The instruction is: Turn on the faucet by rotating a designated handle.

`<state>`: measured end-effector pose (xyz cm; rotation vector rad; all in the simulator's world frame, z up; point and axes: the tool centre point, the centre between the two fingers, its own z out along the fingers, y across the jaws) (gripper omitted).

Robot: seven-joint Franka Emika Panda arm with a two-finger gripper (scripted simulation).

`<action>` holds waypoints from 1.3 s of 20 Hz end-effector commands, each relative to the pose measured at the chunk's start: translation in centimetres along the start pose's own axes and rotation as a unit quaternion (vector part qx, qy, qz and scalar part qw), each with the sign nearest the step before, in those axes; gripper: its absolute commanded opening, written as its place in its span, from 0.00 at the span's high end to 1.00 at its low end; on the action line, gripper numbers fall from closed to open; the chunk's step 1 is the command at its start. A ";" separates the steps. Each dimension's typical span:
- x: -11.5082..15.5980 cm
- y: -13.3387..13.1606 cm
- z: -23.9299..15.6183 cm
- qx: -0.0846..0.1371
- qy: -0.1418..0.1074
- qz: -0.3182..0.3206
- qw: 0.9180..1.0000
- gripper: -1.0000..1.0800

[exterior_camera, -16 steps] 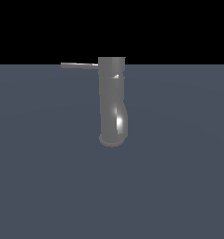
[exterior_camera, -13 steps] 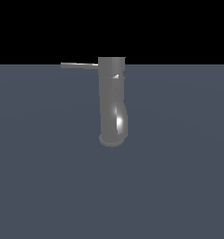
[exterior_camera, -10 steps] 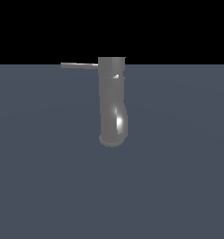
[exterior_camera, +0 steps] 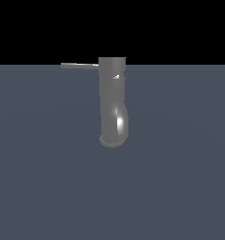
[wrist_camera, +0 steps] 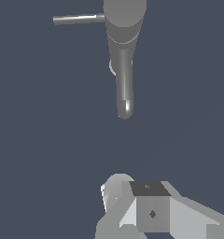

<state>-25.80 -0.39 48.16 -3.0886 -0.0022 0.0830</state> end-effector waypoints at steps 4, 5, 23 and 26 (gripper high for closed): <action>0.8 -0.1 0.1 0.000 0.000 0.018 1.000 1.00; 1.0 -0.2 0.1 0.000 0.000 0.023 1.000 1.00; 8.4 -1.9 1.7 -0.002 0.006 0.188 0.982 1.00; 9.9 -2.3 2.2 -0.003 0.007 0.221 0.975 1.00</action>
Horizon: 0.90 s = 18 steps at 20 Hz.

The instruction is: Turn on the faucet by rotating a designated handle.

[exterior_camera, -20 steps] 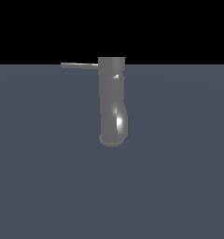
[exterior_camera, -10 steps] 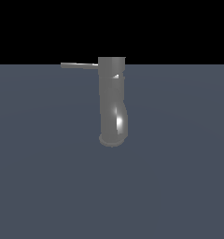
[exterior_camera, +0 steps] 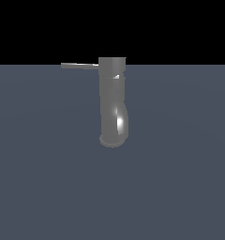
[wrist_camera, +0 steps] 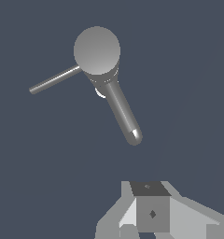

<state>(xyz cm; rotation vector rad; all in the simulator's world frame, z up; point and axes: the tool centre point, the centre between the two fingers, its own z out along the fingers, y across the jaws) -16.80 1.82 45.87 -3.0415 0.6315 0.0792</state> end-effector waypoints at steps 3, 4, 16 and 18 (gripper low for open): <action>1.8 -1.5 0.8 0.000 0.002 0.051 0.999 1.00; 2.1 -1.8 1.0 0.000 0.002 0.062 0.998 1.00; 6.4 -6.1 4.0 -0.001 0.009 0.193 0.981 1.00; 7.1 -6.8 4.6 -0.001 0.010 0.215 0.977 1.00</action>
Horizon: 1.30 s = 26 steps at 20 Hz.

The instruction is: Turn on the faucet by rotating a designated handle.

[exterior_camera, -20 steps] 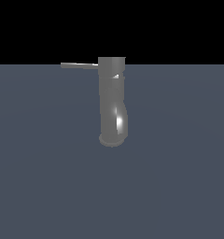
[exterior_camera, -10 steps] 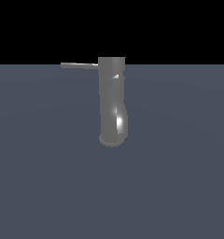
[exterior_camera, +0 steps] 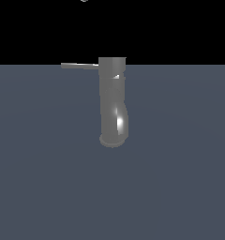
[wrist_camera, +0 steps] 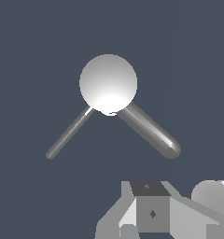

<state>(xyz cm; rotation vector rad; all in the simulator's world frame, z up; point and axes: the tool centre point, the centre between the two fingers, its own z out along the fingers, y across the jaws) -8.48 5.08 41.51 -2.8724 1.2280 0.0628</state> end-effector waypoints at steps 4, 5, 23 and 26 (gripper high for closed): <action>0.8 -2.6 1.7 0.000 0.003 0.061 0.998 1.00; 1.0 -3.0 2.0 0.000 0.004 0.072 0.997 1.00; 2.7 -11.0 9.1 0.004 0.015 0.265 0.964 1.00; 2.8 -12.0 10.2 0.005 0.017 0.291 0.956 1.00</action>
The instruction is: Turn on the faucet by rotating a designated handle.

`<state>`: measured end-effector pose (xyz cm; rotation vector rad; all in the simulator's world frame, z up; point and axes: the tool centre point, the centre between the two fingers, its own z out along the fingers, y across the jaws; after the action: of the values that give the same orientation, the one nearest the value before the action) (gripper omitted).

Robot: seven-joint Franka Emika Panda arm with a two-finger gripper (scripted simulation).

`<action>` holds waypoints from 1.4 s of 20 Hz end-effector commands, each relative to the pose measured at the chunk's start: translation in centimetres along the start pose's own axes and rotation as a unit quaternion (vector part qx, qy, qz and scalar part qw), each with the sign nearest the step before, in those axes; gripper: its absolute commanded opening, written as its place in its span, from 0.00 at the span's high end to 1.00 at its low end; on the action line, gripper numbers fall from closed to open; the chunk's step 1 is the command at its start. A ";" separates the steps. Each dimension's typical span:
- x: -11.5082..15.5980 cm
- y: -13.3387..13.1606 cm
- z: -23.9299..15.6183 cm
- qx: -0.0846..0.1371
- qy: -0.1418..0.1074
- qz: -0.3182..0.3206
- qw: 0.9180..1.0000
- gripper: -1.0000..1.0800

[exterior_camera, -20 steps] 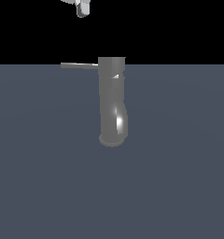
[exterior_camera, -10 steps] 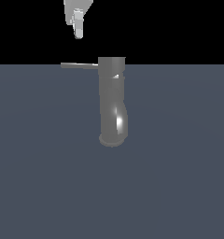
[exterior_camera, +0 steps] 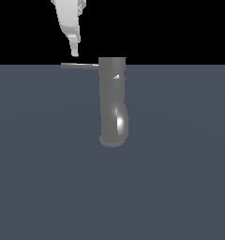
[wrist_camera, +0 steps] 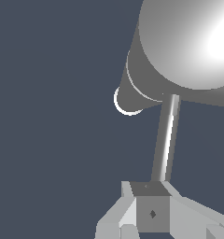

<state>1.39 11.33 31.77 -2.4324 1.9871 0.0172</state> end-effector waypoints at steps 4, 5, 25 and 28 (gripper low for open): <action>-0.8 -1.4 1.8 0.002 0.002 0.043 0.999 1.00; -0.9 -1.6 2.1 0.002 0.003 0.049 0.999 1.00; -1.6 -0.7 3.3 0.003 0.004 0.076 0.997 1.00; -1.7 0.2 3.3 0.003 0.004 0.076 0.997 1.00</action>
<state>1.35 13.02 28.47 -2.2754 2.1650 -0.0002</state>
